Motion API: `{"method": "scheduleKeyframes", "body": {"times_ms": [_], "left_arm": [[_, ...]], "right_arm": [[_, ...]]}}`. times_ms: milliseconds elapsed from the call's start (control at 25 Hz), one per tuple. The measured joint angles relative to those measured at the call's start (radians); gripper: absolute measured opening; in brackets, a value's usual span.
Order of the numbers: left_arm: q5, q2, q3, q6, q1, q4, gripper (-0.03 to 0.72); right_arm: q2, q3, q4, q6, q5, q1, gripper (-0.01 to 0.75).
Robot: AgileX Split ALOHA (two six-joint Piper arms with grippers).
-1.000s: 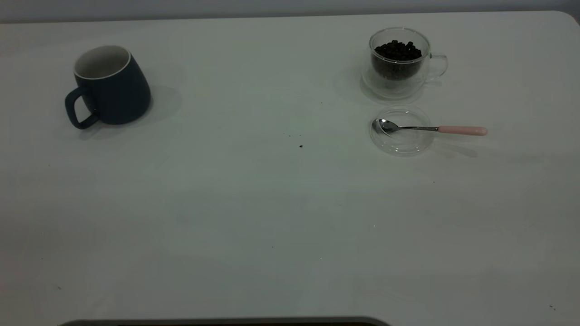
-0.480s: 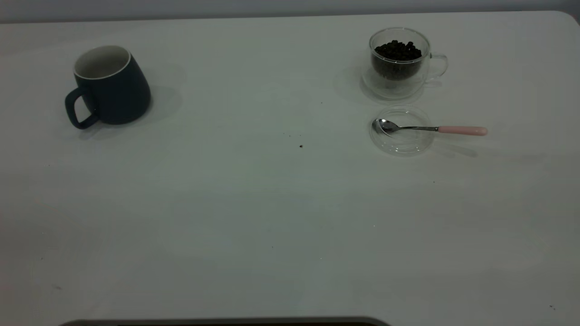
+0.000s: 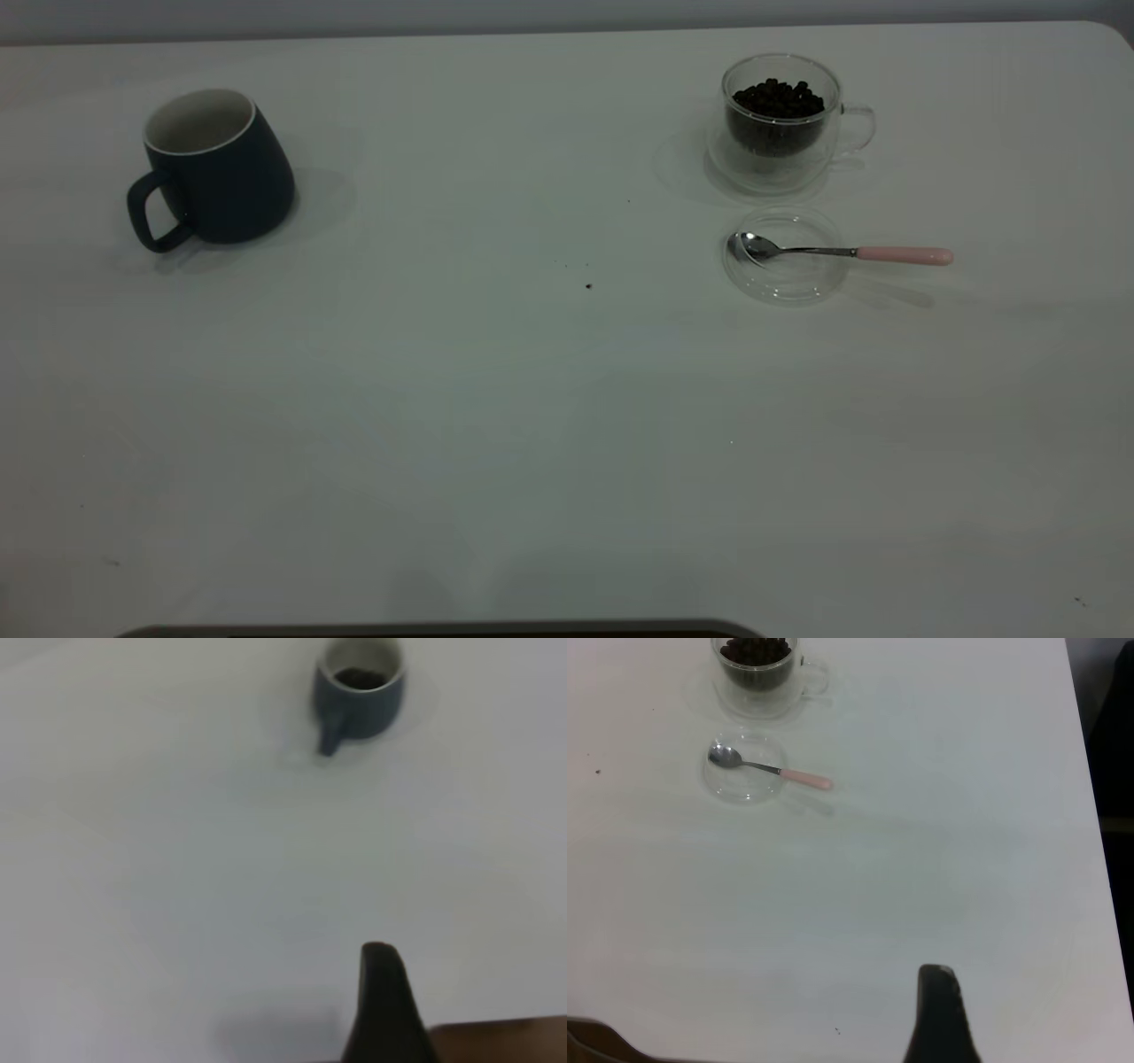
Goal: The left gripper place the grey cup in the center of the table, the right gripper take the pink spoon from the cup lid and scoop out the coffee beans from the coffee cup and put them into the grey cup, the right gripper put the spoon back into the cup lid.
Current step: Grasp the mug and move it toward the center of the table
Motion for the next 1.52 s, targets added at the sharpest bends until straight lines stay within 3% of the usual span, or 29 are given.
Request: {"method": "scheduleKeyframes", "body": {"times_ms": [320,880,1160,1520], "left_arm": [[-0.105,0.520,-0.207,0.071,0.000,0.201,0.567],[-0.162,1.342,-0.689,0.460,0.000,0.217,0.567],[-0.175,1.573,-0.863,0.696,0.000,0.221,0.567],[-0.292,1.715,-0.894,0.847,-0.010,0.227,0.567]], "right_arm": [[0.000,0.000,0.000,0.000,0.000,0.000,0.573],[0.000,0.000,0.000,0.000,0.000,0.000,0.573],[0.000,0.000,0.000,0.000,0.000,0.000,0.573],[0.000,0.000,0.000,0.000,0.000,0.000,0.573]]}}
